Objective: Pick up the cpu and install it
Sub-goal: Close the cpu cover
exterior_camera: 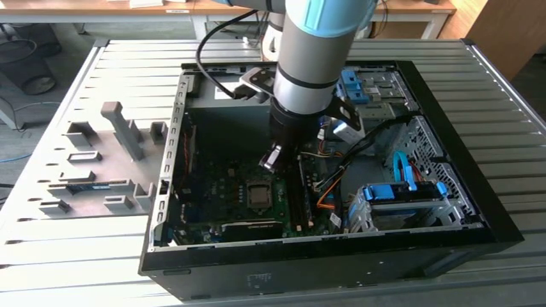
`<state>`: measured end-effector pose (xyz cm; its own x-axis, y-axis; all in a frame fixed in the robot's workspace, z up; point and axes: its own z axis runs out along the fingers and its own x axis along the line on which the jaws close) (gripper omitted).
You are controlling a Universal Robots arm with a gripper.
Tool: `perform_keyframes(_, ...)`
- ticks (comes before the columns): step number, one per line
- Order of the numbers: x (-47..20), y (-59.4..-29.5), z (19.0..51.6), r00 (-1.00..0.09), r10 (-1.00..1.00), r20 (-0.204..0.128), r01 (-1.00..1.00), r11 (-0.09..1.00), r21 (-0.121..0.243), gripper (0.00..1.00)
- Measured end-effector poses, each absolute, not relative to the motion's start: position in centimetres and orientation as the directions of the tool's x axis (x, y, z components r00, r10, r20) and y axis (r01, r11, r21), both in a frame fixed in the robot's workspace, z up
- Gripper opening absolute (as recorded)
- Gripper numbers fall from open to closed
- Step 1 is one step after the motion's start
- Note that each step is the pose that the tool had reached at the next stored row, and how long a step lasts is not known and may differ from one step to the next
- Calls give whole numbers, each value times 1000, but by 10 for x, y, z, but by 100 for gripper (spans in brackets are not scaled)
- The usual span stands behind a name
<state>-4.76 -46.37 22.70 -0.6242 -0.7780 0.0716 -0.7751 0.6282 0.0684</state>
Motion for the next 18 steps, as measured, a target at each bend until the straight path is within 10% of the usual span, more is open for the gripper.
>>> perform_keyframes(9, -50, -480, 227, -624, -780, 50, -775, 626, 85, 10)
perform_keyframes(18, -50, -488, 227, -624, -780, -45, -775, 611, 160, 10)
